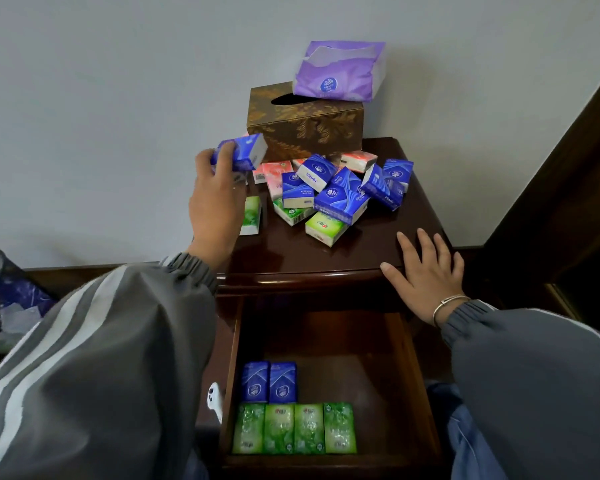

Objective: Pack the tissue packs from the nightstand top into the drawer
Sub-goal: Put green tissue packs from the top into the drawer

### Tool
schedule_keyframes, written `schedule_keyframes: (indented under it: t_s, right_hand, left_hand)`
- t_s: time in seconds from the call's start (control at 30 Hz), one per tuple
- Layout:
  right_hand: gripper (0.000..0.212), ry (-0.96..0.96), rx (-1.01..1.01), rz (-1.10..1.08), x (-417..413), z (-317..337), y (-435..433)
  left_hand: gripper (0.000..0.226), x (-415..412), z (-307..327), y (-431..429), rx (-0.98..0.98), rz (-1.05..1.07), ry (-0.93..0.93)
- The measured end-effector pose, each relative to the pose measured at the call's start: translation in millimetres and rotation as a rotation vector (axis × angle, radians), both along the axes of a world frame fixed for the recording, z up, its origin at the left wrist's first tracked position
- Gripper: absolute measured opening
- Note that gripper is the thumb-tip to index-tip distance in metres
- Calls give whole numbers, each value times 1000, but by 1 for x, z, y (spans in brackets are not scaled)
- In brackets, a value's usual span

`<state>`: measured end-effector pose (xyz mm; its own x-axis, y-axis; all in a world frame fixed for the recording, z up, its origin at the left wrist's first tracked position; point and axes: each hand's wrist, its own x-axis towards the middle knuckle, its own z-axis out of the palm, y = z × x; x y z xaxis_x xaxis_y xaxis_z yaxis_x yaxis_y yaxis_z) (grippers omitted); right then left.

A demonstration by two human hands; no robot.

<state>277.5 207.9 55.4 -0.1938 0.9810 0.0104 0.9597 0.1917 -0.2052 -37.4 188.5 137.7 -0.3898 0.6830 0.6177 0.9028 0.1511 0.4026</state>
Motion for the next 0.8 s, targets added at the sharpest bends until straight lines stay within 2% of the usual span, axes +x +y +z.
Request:
schedule_keyframes:
  t_s: [0.13, 0.37, 0.47, 0.53, 0.6, 0.67, 0.73, 0.8]
  right_hand:
    - [70, -2, -18, -8, -1, 2, 0]
    - [68, 1, -38, -13, -2, 7, -2]
    - [68, 10, -55, -18, -1, 11, -5]
    - [67, 103, 21, -62, -5, 15, -8]
    - [62, 284, 222, -109, -19, 24, -12]
    - [58, 363, 416, -47, -43, 37, -13]
    - [64, 264, 458, 67, -72, 49, -8]
    - [73, 138, 378, 111, -96, 57, -2]
  left_hand:
    - [51, -9, -23, -49, 104, 93, -112]
    - [47, -12, -63, -80, -49, 250, -243]
    - [46, -7, -64, -79, -51, 301, -312]
    - [44, -6, -64, -77, -84, 311, -308]
    - [43, -8, -65, -76, -116, 308, -284]
    - [42, -11, -67, -76, -140, 307, -272]
    - [42, -12, -69, -76, -155, 312, -264]
    - [42, -14, -70, -76, -160, 314, -261]
